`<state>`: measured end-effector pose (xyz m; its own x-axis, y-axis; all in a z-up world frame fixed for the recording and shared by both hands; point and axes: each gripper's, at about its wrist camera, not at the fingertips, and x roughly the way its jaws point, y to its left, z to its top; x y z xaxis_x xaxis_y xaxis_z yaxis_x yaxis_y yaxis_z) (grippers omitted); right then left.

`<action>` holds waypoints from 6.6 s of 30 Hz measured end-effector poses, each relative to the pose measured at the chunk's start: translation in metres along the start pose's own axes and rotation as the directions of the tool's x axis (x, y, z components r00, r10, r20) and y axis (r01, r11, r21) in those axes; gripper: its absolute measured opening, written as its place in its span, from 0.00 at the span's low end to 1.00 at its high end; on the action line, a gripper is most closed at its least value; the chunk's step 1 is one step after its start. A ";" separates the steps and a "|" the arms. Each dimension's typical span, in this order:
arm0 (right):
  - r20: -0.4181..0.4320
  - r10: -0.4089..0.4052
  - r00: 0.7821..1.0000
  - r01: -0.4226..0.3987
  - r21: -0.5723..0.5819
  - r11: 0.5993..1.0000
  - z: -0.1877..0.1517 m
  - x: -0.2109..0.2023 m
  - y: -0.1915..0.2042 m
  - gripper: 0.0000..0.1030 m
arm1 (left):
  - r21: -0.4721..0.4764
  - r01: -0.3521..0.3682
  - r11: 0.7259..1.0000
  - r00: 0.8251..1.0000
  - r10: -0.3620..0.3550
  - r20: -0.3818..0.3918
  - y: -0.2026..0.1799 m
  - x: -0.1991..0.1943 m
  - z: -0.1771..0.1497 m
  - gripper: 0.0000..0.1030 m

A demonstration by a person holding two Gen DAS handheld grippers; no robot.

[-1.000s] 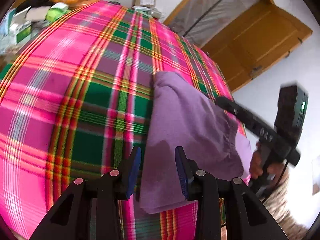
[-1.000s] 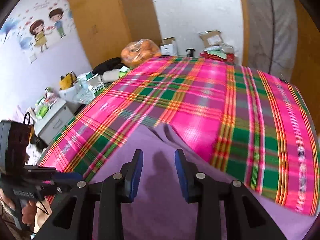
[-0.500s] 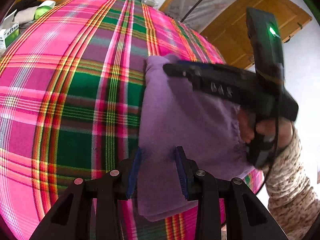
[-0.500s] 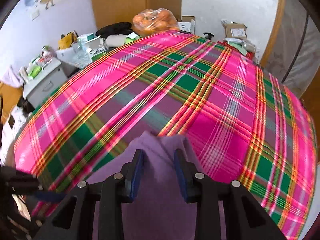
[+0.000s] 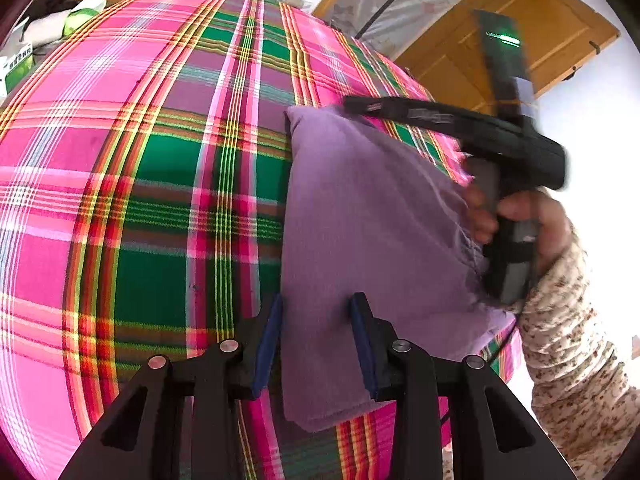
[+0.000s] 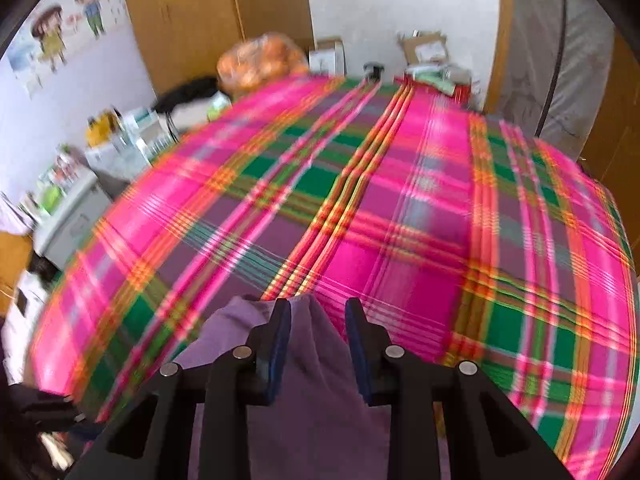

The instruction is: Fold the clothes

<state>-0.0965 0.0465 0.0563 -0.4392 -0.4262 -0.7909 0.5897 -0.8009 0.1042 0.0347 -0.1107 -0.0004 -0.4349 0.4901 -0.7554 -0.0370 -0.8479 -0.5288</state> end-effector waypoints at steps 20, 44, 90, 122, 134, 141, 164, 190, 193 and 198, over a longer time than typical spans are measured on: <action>0.109 -0.160 0.981 0.161 0.000 0.987 -0.172 -0.092 0.029 0.27 | 0.042 -0.041 0.998 0.999 0.042 -0.016 -0.009 -0.010 -0.027 0.35; 0.120 -0.043 0.992 0.029 0.115 0.993 -0.184 -0.085 0.055 0.27 | 0.118 -0.086 0.989 0.992 0.074 0.105 -0.034 -0.037 -0.042 0.35; 0.089 -0.239 0.967 0.206 0.281 0.938 -0.120 -0.062 -0.056 0.26 | 0.154 -0.138 0.978 0.990 0.130 0.055 -0.032 -0.030 -0.054 0.35; 0.146 0.108 0.983 -0.093 -0.104 0.990 -0.153 -0.058 0.135 0.55 | -0.113 -0.089 0.990 0.991 0.100 0.090 0.029 -0.059 -0.037 0.36; 0.119 -0.071 0.990 0.096 -0.226 0.969 -0.156 -0.032 0.172 0.62 | -0.117 -0.081 0.990 0.994 0.089 0.060 0.034 -0.052 -0.025 0.36; 0.159 -0.117 0.980 0.145 -0.181 0.973 -0.155 -0.040 0.163 0.19 | -0.125 -0.061 0.990 0.997 0.067 0.045 0.033 -0.050 -0.020 0.36; 0.264 0.034 0.964 -0.026 -0.034 0.999 -0.154 -0.087 0.123 0.09 | -0.171 0.074 0.983 0.991 -0.091 -0.094 0.016 0.010 0.052 0.40; 0.250 0.097 0.963 -0.091 -0.034 0.995 -0.145 -0.082 0.128 0.09 | -0.151 0.124 0.981 0.991 -0.131 -0.039 0.010 0.036 0.089 0.14; 0.248 0.099 0.964 -0.091 -0.044 0.995 -0.143 -0.080 0.128 0.09 | -0.137 0.139 0.981 0.990 -0.142 -0.012 0.014 0.026 0.085 0.12; 0.248 0.099 0.964 -0.086 -0.060 0.994 -0.141 -0.080 0.137 0.09 | -0.146 0.167 0.975 0.986 -0.168 0.005 0.016 0.020 0.085 0.12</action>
<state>0.1148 0.0297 0.0486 -0.5332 -0.5940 -0.6024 0.6647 -0.7346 0.1360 -0.0507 -0.1316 0.0093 -0.4271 0.6246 -0.6538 0.0225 -0.7155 -0.6983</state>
